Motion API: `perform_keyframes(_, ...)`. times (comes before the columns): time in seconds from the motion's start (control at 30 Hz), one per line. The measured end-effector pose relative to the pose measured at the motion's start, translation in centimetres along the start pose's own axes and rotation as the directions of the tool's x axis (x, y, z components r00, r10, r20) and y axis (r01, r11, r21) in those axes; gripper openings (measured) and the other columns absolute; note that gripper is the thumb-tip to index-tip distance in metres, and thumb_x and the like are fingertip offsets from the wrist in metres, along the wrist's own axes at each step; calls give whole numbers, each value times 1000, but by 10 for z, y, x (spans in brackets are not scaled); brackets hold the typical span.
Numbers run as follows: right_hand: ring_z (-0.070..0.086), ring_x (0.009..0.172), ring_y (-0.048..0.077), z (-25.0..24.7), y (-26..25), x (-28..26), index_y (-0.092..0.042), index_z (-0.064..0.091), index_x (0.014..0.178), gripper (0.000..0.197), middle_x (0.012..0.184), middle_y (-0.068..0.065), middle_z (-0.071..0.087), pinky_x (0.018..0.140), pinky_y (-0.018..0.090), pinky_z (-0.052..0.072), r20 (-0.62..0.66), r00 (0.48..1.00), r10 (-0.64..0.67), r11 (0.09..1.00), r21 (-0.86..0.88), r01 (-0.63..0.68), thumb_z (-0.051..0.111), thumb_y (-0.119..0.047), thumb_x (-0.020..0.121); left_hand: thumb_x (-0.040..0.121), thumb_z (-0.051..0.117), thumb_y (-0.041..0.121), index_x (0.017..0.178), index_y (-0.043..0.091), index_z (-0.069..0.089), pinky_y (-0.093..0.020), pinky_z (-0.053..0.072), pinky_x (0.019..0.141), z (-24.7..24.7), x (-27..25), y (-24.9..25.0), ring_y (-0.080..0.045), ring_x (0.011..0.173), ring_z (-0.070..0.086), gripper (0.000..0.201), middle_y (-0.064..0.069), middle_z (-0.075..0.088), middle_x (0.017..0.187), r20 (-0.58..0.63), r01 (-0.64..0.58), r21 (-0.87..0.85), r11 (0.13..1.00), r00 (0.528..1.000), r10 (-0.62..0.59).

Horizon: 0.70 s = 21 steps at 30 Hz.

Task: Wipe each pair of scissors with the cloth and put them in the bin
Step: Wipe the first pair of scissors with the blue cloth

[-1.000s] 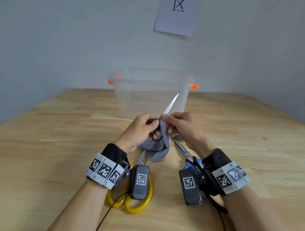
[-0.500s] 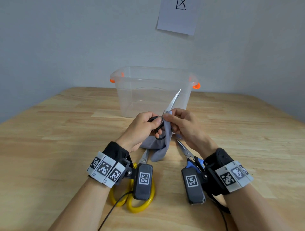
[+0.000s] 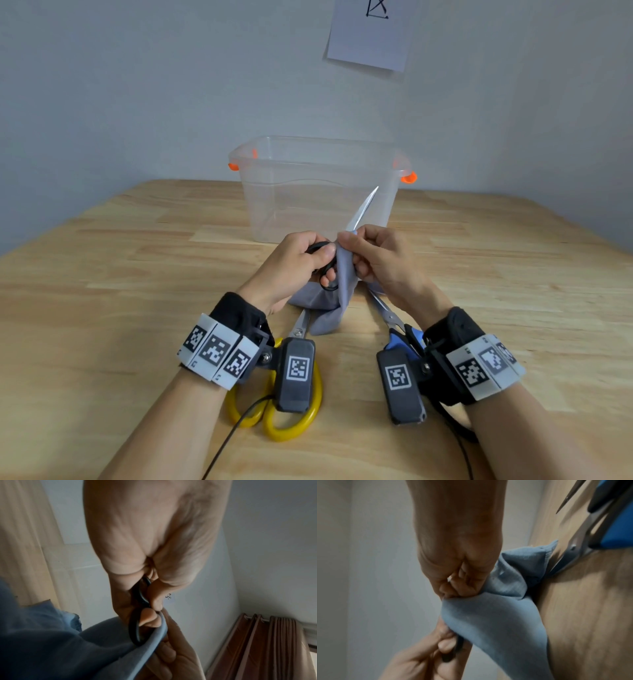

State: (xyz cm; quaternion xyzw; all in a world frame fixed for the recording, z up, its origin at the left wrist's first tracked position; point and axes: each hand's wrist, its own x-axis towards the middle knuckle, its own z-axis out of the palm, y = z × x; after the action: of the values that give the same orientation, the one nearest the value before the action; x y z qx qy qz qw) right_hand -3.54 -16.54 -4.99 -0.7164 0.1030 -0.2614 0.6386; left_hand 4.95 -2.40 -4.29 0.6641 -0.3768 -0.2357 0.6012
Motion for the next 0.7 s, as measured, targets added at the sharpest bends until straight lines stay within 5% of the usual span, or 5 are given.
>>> perform_keyframes(0.13, 43, 41, 8, -3, -1, 1, -6, 55, 73, 25, 51, 3, 49, 41, 17, 34, 49, 999, -15, 1000, 10, 14, 61, -10, 96, 104, 47, 5, 103, -6, 59, -22, 47, 56, 1, 0, 3, -10, 60, 55, 16, -9, 57, 77, -7, 22, -65, 998, 1000, -22)
perform_keyframes(0.4, 39, 39, 8, 4, 1, -1, -12, 51, 64, 37, 47, -2, 46, 39, 18, 34, -48, 999, -17, 998, -68, 14, 66, -27, 94, 104, 47, 7, 96, -2, 60, -25, 49, 60, 0, -1, 1, -15, 65, 56, 17, -13, 58, 76, 4, 1, 40, 999, 1000, -2)
perform_keyframes(0.7, 45, 44, 11, -11, -6, -1, -4, 60, 75, 25, 52, 5, 53, 46, 17, 38, 118, 993, -5, 998, -58, 12, 57, -12, 99, 103, 48, 5, 105, -8, 60, -20, 48, 55, 0, 0, 3, -9, 57, 56, 18, -6, 59, 70, -43, 28, -41, 999, 999, -29)
